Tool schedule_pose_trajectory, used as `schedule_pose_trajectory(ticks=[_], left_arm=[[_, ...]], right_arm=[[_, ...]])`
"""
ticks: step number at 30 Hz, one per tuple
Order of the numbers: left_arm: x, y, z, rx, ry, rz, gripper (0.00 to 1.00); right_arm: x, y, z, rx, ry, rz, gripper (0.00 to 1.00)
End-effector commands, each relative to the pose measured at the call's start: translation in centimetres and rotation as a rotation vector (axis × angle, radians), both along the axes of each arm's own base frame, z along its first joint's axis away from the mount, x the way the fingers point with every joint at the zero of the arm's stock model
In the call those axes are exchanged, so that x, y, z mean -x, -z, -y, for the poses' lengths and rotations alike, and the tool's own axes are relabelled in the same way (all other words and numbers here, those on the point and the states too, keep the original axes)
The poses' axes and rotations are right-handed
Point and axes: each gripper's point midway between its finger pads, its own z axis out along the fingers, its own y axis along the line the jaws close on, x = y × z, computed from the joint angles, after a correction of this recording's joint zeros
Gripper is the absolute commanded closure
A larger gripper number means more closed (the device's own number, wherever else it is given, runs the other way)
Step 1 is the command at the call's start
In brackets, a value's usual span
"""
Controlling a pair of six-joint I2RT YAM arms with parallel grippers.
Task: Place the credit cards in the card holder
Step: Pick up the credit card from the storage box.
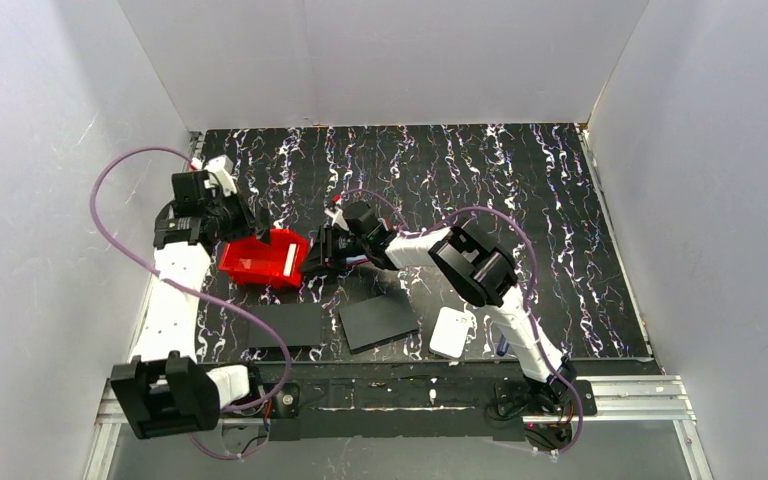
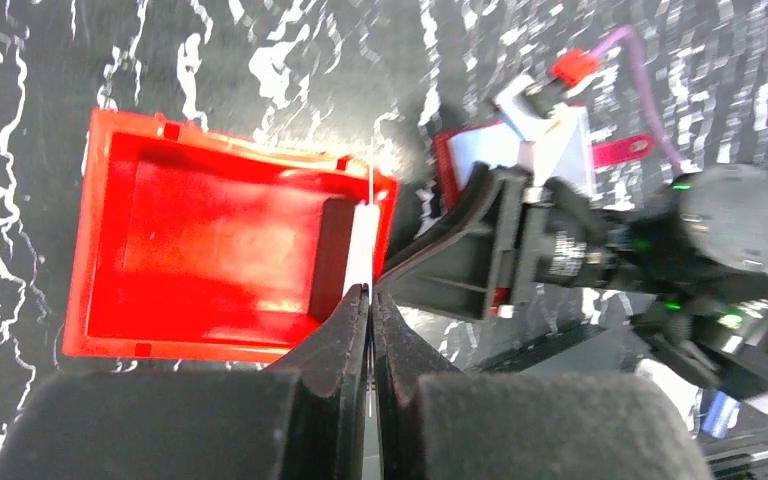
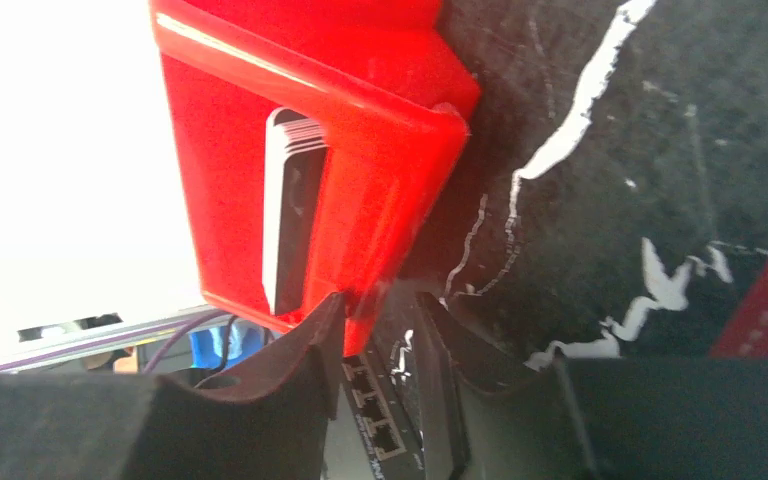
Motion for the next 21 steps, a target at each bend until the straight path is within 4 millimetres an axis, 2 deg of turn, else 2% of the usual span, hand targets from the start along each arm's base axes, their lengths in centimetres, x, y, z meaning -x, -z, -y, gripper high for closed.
schedule_pose_trajectory(ticks=[1, 3, 6, 8, 9, 11, 13, 16, 19, 21], left_arm=[[-0.2, -4.6, 1.9, 0.109, 0.017, 0.125, 1.0], [-0.5, -5.8, 3.5, 0.215, 0.033, 0.172, 1.0], [-1.1, -7.7, 6.1, 0.43, 0.044, 0.264, 1.0], [-2.1, -9.9, 7.6, 0.588, 0.062, 0.393, 1.0], [-2.3, -10.3, 8.4, 0.649, 0.06, 0.425, 1.0], [-2.6, -10.5, 10.0, 0.714, 0.068, 0.457, 1.0], [-2.4, -11.1, 12.4, 0.725, 0.109, 0.483, 1.0], [-2.5, -12.3, 14.4, 0.763, 0.115, 0.549, 1.0], [-2.4, -13.2, 16.0, 0.838, 0.129, 0.577, 1.0], [-2.4, -13.6, 16.9, 0.871, 0.14, 0.581, 1.0]], right_arm=[[-1.8, -3.6, 1.6, 0.06, -0.042, 0.178, 0.55], [-2.7, -4.3, 4.2, 0.157, -0.056, 0.261, 0.46], [-3.8, -5.4, 9.6, 0.284, -0.058, 0.346, 0.34], [-4.1, -8.4, 11.9, 0.201, -0.04, 0.396, 0.28], [-3.8, -9.1, 13.0, 0.138, -0.022, 0.384, 0.26], [-3.4, -13.4, 13.7, -0.038, 0.008, 0.393, 0.23], [-2.7, -16.6, 14.3, -0.166, 0.035, 0.395, 0.21], [-2.4, -21.0, 15.2, -0.331, 0.12, 0.404, 0.17], [-2.4, -23.0, 15.4, -0.412, 0.155, 0.377, 0.18], [-2.4, -24.1, 15.7, -0.473, 0.165, 0.352, 0.24]])
